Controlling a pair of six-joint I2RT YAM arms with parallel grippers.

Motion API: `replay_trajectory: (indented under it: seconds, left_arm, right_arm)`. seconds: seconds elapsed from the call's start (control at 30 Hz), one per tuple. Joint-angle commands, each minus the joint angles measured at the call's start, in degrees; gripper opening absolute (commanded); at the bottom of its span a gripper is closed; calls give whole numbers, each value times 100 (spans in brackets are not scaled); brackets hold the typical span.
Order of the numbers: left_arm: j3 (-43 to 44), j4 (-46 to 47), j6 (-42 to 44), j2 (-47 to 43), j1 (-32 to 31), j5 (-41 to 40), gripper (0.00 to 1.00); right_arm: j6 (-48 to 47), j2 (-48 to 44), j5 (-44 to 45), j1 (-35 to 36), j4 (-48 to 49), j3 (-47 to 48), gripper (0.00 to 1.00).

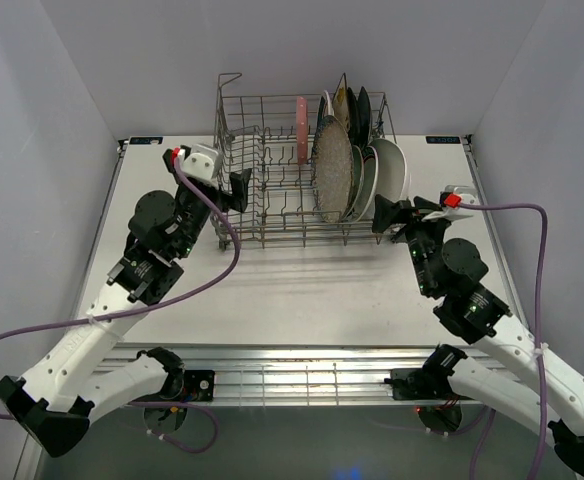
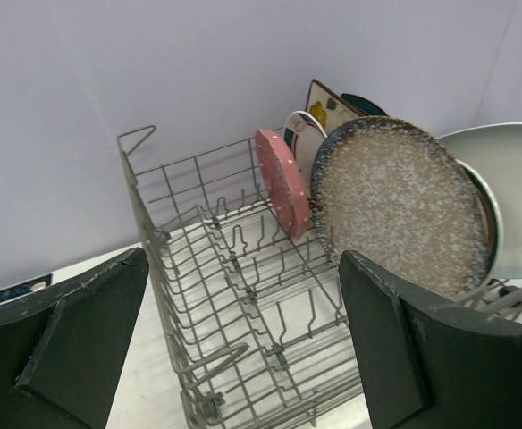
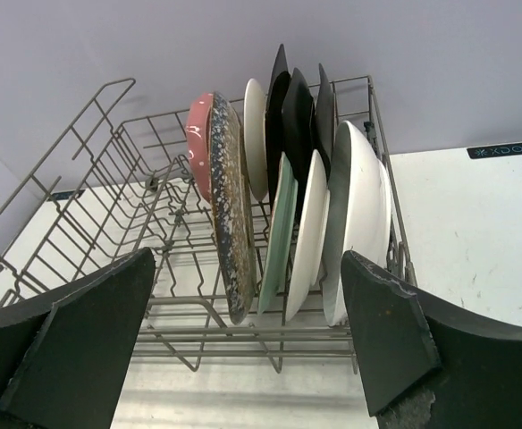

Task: Load the plates into the dish rack
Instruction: Reset both arms

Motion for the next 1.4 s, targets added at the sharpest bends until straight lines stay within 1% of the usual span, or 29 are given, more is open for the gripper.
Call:
replay_trajectory:
  seconds: [0.0,0.13,0.23,0.3,0.37,0.4,0.47,0.53,0.57,0.7,0.8,0.9,1.0,1.07,1.1,1.2,1.37]
  left_arm:
    - [-413,725,596,-75,70,-275,98]
    - [-774,1052,658,-267,202,-294,98]
    - [-924,1219,667,-557,456,-189,98]
    - [-1028,1307,676,-909,737,-118,98]
    - [-1160,1456,903,-1268,887,-118,98]
    - [-1309,1709,1052,-1357,887,-196,98]
    - [-1346,1834,1369,-1489,905,-477,98]
    - [-1267,1677,1519,-1534,905,-513,98]
    - [-1232,1555,1511,-1560,896,-514,98]
    - [-1161,1150,1335,-1884,905,-557,98]
    - [-1100,782,1282,-2096,1028,-348,97]
    - [-1178,622,1361,-2245,1177,-303,96]
    - [-1477,595,1405,-2526,1274,-294,95]
    - [-1705,674,1440,-2799,1318,-285,98]
    - [-1941,701,1458,-2869,1327,-285,98]
    - [-2267,710,1449,-3098,1336,-276,98]
    - [-2418,544,1282,-3353,1336,-197,98]
  right_arm:
    - [42,-205,-162,16,-339,-80,90]
    - [103,-408,-180,16,-568,-185,90]
    - [235,-715,-197,25,-692,-387,90]
    - [279,-1066,-259,16,-709,-527,90]
    - [349,-1416,-268,16,-866,-660,90]
    - [367,-1532,-259,16,-928,-686,90]
    - [410,-1882,-268,25,-1086,-748,90]
    - [455,-2095,-277,25,-1131,-826,90]
    - [481,-2278,-286,16,-1349,-862,90]
    - [472,-2579,-110,16,-1622,-976,90]
    - [516,-2789,-31,25,-1877,-994,90]
    - [621,-3070,-40,25,-2062,-1064,90]
    - [779,-3431,-74,25,-2159,-1318,90]
    - [955,-3694,-118,25,-2177,-1459,90]
    - [1017,-3782,-206,16,-2186,-1590,90]
    - [1219,-4003,-312,25,-2265,-1767,90]
    - [1439,-4530,-250,25,-2624,-1961,90]
